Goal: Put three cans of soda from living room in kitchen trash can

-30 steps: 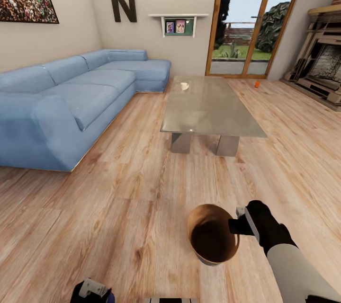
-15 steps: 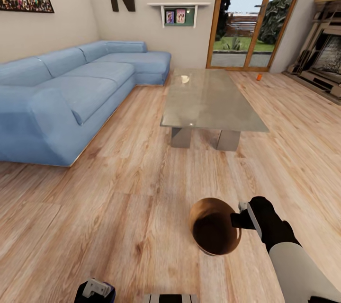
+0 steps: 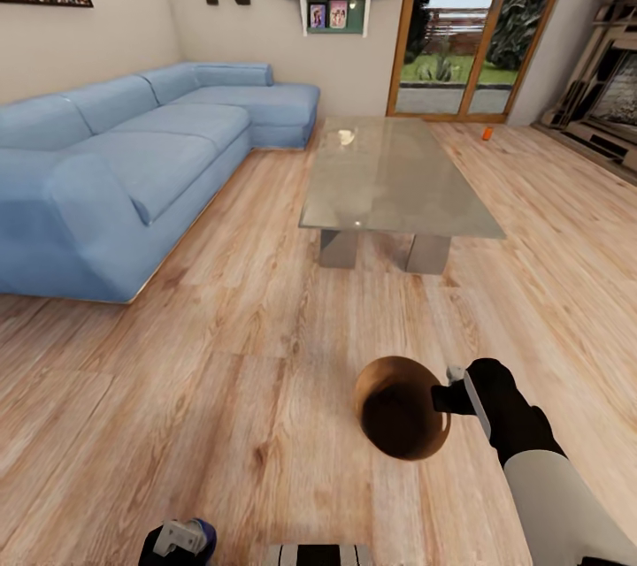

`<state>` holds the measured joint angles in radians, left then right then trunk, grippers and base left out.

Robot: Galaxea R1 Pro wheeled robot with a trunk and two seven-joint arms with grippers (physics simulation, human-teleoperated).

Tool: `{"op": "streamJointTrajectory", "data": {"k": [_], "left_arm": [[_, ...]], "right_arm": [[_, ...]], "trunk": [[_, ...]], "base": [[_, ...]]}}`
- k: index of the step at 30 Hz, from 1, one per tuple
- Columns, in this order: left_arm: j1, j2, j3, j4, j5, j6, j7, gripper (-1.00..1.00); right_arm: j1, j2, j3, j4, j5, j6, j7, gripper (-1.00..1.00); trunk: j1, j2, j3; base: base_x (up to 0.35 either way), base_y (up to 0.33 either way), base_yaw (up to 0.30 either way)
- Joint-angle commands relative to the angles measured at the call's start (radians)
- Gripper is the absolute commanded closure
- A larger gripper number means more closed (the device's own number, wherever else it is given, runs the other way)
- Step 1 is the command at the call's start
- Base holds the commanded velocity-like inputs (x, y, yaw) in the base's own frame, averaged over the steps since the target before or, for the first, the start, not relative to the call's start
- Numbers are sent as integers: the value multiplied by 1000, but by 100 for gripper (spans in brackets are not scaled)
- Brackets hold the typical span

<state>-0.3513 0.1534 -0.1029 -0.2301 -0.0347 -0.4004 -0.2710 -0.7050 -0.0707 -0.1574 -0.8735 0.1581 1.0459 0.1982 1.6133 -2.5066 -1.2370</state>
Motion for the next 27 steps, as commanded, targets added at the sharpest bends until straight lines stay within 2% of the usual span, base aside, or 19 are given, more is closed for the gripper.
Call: {"op": "streamJointTrajectory", "data": {"k": [1, 15, 27], "left_arm": [[0, 0, 0, 0, 0, 0, 0, -100], [0, 0, 4, 0, 3, 0, 0, -100], [0, 1, 6, 0, 4, 0, 1, -100]], "right_arm": [[-1, 0, -1, 0, -25, 1, 4, 100], [1, 3, 11, -1, -25, 1, 4, 100], [1, 2, 14, -1, -25, 1, 3, 100]], "trunk": [[0, 0, -5], [0, 0, -22], [0, 0, -25]], "base": [[0, 0, 0], [0, 0, 0], [0, 31, 0]]}}
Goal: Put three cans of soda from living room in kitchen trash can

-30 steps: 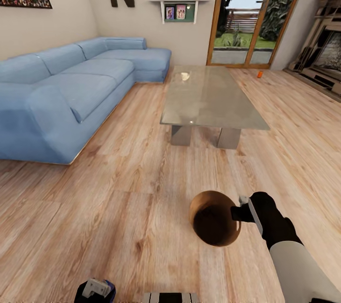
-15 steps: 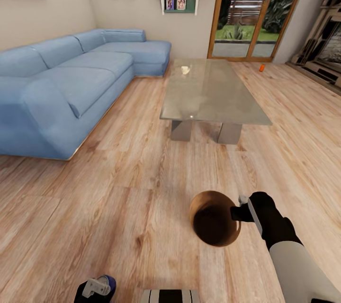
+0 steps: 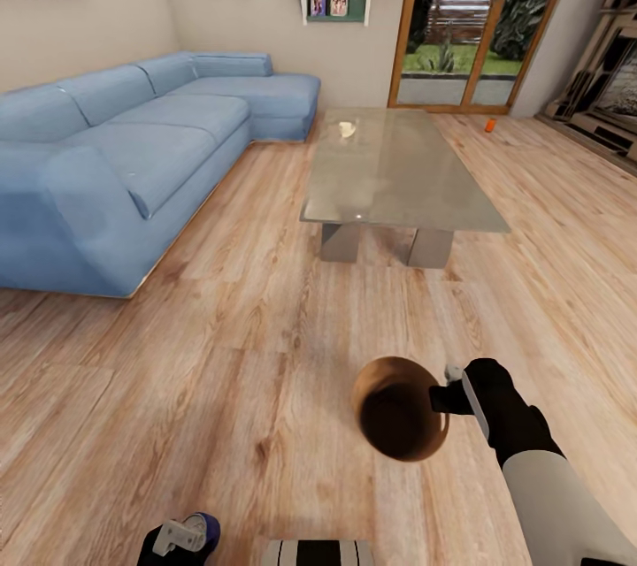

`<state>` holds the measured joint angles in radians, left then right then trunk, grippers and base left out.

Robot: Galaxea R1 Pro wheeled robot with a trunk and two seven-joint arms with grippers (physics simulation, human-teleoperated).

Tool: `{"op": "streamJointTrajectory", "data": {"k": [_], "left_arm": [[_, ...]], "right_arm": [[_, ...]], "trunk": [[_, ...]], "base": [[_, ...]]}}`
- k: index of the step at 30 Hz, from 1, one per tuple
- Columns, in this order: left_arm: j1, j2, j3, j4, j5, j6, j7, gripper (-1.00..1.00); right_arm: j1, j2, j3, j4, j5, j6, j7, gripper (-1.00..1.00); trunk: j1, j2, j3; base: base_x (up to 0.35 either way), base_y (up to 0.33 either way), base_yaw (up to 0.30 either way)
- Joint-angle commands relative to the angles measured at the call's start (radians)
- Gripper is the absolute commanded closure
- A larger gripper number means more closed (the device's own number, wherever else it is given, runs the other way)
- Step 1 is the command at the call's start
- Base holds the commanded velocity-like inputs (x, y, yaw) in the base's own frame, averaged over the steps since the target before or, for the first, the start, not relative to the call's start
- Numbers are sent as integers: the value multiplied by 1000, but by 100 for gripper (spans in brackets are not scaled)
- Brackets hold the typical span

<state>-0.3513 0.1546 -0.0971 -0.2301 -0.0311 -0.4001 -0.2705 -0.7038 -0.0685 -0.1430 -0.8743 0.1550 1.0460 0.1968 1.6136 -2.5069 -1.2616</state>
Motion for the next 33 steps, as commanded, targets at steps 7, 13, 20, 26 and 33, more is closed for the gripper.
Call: {"op": "streamJointTrajectory", "data": {"k": [7, 13, 20, 26, 33], "left_arm": [[0, -1, 2, 0, 0, 0, 3, -100], [0, -1, 1, 0, 0, 1, 4, -100], [0, -1, 1, 0, 0, 0, 4, -100], [0, -1, 0, 0, 0, 1, 3, -100], [0, 0, 0, 0, 0, 1, 2, -100]], "right_arm": [[0, 0, 0, 0, -22, 1, 4, 100], [0, 2, -1, 0, -20, 1, 4, 100], [0, 0, -1, 0, -20, 1, 4, 100], [0, 0, -1, 0, -20, 1, 4, 100], [0, -1, -1, 0, -20, 1, 4, 100]], "trunk": [[0, 0, 0], [2, -1, -15], [3, -1, -23], [3, -1, -23], [3, -1, -23]], "base": [[0, 16, 0], [0, 1, 0], [0, 0, 0], [0, 0, 0], [94, 43, 0]]}}
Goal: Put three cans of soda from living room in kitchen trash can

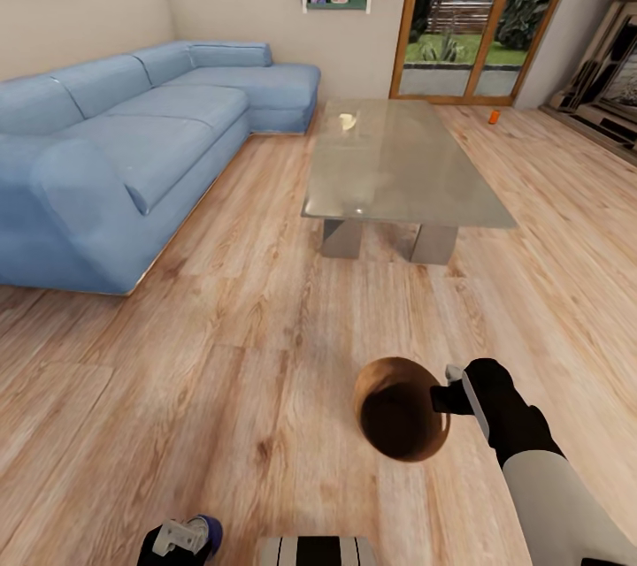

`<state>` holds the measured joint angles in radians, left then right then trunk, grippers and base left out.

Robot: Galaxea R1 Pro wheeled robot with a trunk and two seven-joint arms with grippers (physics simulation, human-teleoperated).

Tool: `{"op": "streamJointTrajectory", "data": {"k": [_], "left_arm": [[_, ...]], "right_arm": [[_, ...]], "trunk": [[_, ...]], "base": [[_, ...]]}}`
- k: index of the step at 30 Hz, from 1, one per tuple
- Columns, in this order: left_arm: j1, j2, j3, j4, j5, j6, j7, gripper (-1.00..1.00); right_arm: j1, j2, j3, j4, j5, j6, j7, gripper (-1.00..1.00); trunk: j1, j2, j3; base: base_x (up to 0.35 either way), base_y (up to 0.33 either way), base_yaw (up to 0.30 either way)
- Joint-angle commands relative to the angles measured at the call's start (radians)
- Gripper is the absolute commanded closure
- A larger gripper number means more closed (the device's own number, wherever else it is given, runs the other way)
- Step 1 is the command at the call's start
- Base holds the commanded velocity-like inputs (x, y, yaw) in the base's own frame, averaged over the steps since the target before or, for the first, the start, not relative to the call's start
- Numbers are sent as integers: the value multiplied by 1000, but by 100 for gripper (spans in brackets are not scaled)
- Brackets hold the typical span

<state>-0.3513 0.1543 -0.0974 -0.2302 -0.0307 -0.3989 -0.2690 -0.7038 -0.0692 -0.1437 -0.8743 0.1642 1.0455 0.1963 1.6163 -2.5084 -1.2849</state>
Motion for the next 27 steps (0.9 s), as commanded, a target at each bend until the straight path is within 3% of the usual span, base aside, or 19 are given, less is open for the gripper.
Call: {"op": "streamJointTrajectory", "data": {"k": [1, 16, 27], "left_arm": [[0, 0, 0, 0, 0, 0, 0, -100], [0, -1, 2, 0, 0, 0, 2, -100], [0, -1, 1, 0, 0, 0, 2, -100]], "right_arm": [[0, 0, 0, 0, -29, 2, 5, 100], [0, 3, 0, 1, -29, 2, 5, 100], [1, 0, -2, 1, -29, 2, 4, 100]], "trunk": [[0, 0, 0], [0, 0, 0], [4, -2, -45]], "base": [[117, 70, 0], [14, 9, 0], [0, 0, 0]]}}
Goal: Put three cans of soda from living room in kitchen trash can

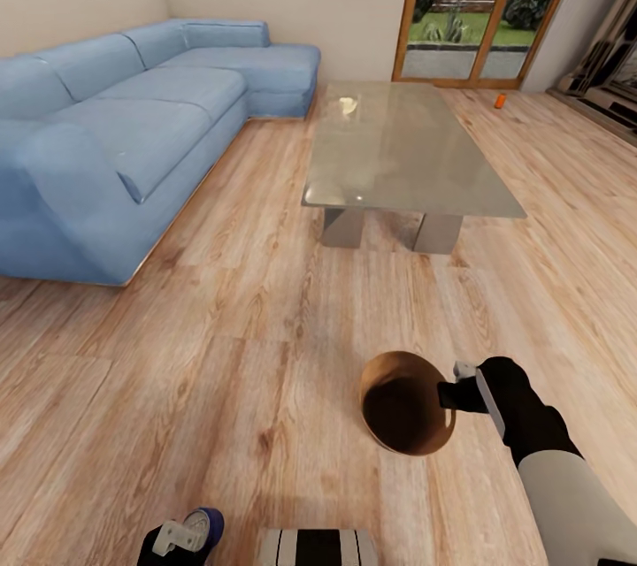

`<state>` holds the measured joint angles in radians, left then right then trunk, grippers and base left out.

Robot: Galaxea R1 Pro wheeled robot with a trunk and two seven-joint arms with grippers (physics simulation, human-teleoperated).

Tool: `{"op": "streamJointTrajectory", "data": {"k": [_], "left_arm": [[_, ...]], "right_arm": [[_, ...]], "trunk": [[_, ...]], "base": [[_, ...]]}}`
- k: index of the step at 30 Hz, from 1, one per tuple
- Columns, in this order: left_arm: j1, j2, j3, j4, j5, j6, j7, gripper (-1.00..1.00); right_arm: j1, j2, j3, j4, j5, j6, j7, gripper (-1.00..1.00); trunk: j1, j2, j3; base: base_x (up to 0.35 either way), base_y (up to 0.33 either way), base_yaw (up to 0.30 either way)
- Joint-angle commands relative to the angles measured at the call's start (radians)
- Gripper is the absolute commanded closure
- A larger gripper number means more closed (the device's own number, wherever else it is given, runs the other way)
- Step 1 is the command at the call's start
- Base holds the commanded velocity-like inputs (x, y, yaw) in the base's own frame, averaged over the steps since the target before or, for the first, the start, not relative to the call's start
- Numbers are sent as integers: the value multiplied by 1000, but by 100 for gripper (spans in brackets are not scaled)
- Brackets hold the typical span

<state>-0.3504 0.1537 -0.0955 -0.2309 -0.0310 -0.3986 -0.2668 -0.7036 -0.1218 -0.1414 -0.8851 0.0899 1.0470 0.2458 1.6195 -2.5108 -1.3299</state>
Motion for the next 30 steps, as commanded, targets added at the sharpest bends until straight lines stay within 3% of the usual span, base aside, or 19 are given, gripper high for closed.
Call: {"op": "streamJointTrajectory", "data": {"k": [1, 13, 14, 25, 30], "left_arm": [[-1, 0, -1, 1, 0, 0, 0, -100], [-1, 0, -1, 1, 0, -1, 2, -100], [-1, 0, -1, 1, 0, -1, 3, 100], [-1, 0, -1, 1, 0, 0, 4, 100], [-1, 0, -1, 1, 0, 1, 4, 100]], "right_arm": [[1, 53, -4, 12, 45, 0, -46, 100], [1, 53, -4, 12, 45, 0, -46, 100], [1, 54, -4, 12, 45, 0, -46, 100], [1, 60, -3, 12, 47, 0, -46, 100], [1, 61, -3, 12, 47, 0, -46, 100]], "trunk": [[1, 0, -1], [1, 0, -1], [1, 0, -1], [1, 0, -1], [-1, 1, 18]], "base": [[0, 0, 0], [0, 0, 0], [0, 0, 0], [0, 0, 0], [0, 0, 0]]}}
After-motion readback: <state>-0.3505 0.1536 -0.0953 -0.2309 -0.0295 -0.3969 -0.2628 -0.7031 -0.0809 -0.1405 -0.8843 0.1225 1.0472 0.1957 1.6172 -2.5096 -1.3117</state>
